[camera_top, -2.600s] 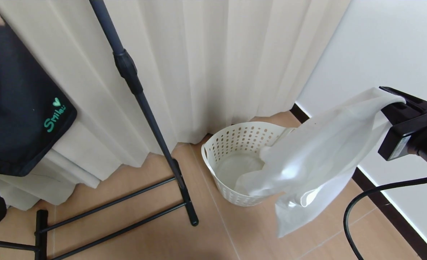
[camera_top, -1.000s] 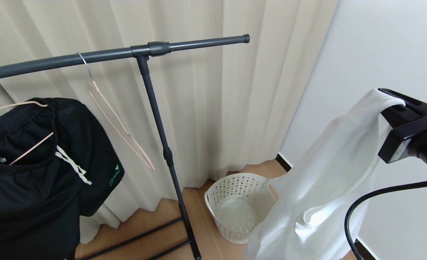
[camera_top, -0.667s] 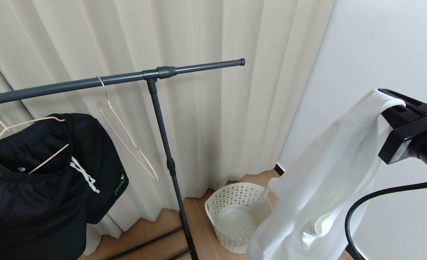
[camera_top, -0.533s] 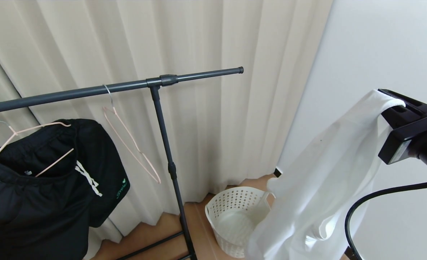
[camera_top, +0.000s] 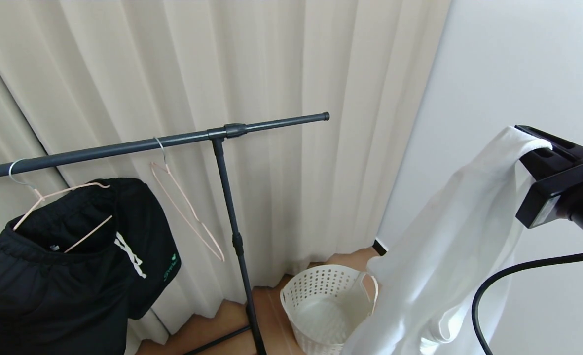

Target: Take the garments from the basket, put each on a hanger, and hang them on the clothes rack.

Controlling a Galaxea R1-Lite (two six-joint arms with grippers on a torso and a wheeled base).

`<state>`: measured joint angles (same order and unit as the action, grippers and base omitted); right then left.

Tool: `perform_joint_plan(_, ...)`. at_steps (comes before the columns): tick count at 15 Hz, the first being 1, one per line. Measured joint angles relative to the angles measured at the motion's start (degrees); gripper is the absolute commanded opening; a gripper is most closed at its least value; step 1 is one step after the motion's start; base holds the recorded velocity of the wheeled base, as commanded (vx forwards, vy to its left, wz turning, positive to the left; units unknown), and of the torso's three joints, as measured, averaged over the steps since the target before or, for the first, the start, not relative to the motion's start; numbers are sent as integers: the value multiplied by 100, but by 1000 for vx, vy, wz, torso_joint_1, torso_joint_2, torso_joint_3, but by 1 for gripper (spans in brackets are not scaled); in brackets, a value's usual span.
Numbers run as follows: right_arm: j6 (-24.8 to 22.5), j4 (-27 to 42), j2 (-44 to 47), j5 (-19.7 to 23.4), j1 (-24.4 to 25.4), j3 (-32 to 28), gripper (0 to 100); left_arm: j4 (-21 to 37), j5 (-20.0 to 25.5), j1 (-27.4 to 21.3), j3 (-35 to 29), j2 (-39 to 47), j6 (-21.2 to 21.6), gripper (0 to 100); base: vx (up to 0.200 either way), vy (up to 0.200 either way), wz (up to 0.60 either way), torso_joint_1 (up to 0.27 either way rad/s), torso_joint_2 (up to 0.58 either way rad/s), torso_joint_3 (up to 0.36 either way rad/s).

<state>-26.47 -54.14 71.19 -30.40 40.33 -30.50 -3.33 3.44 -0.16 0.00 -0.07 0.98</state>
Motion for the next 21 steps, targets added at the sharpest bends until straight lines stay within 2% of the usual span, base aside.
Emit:
perform_joint_plan(4,2,2,9,306,-9,57,0,2,1,0,0,0,9,100,0,0,0,0,0,0)
perform_joint_plan(10,2,20,6,312,-89,88,0,5,0,-2,0,0,2,100,0,0,600,9,0,2)
perform_joint_plan(15,-2,2,2,315,-87,96,0,2,4,-5,0,0,6,100,0,0,0,0,0,0)
perform_joint_plan(18,-2,2,-5,317,-87,99,0,7,1,-6,0,0,4,100,-200,0,0,7,9,-2)
perform_joint_plan(21,0,-13,-6,397,-87,121,0,-1,0,0,0,0,0,100,0,0,200,-14,-7,2)
